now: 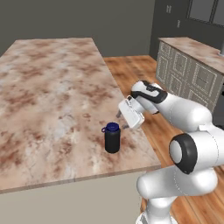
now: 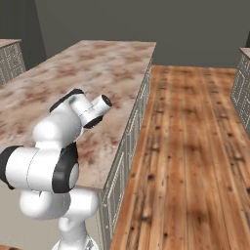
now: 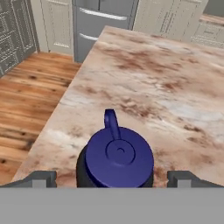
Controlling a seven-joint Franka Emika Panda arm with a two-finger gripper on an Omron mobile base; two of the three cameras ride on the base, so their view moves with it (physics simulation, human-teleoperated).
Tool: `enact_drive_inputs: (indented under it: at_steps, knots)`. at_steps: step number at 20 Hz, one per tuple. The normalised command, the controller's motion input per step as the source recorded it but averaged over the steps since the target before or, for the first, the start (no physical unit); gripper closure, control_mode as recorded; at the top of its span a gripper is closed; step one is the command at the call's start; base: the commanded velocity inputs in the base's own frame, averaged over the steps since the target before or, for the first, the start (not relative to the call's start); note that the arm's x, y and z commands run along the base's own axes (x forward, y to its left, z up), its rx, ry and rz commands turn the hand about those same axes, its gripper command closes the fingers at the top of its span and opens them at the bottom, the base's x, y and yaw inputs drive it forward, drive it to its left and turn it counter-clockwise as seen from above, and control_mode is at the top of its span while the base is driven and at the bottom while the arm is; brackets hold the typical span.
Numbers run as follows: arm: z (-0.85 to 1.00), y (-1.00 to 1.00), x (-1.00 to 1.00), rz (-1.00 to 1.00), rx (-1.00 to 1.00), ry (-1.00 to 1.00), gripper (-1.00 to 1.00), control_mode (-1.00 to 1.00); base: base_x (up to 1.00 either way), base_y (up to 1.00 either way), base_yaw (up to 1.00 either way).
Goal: Pick the water bottle from the counter and place it in the open cabinet.
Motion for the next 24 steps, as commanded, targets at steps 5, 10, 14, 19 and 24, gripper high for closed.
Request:
enact_drive_inputs:
  at_steps: [5,10,14,19,24]
  knots:
    - [-0.12,0.09,0.12,0.0,0.02,0.0,-1.0,-1.0,0.0,0.0,0.0]
    - [-0.12,0.09,0.09,0.0,0.04,0.0,-1.0,-1.0,0.0,0.0,0.0]
    - [-0.11,0.08,0.07,0.0,0.06,0.03,-1.0,-1.0,0.0,0.0,0.0]
    - [-0.08,0.09,0.09,0.0,0.04,0.06,-1.0,-1.0,0.0,0.0,0.0]
    - [-0.07,0.11,0.11,0.0,0.02,0.14,-1.0,-1.0,0.0,0.0,0.0]
